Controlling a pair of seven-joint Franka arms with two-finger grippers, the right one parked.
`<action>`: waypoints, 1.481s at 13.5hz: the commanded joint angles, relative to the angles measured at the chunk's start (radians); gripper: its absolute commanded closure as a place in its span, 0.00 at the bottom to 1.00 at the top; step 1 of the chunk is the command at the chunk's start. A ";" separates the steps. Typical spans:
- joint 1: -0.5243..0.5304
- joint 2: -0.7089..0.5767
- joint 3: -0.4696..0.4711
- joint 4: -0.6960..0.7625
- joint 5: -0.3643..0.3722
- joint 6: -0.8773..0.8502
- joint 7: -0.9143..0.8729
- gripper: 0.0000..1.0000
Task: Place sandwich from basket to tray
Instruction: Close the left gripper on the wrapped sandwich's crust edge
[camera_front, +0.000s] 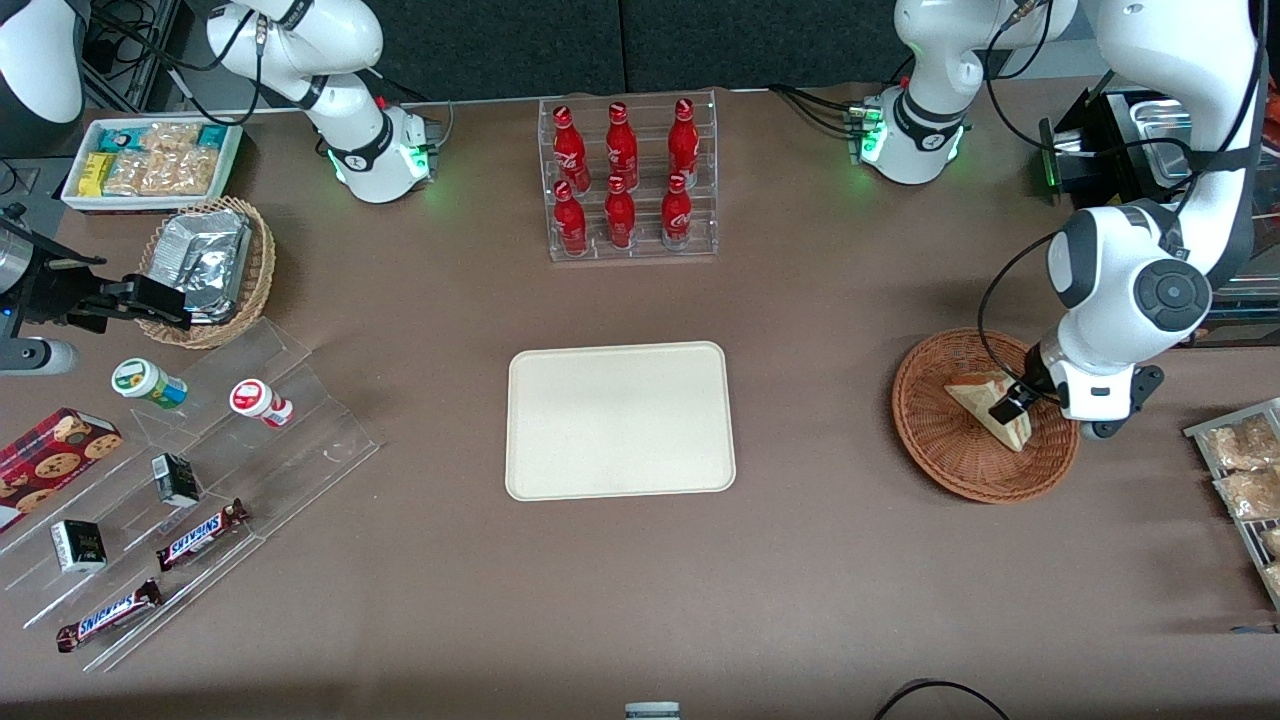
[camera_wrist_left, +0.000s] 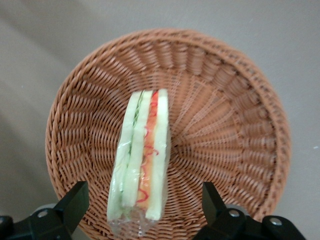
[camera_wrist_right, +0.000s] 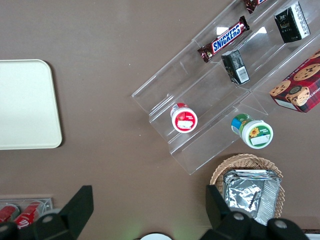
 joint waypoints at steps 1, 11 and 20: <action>-0.001 -0.031 0.001 -0.061 0.008 0.043 -0.027 0.00; -0.001 -0.011 0.001 -0.114 0.000 0.174 -0.104 0.74; -0.023 -0.096 -0.053 0.041 0.011 -0.165 -0.107 1.00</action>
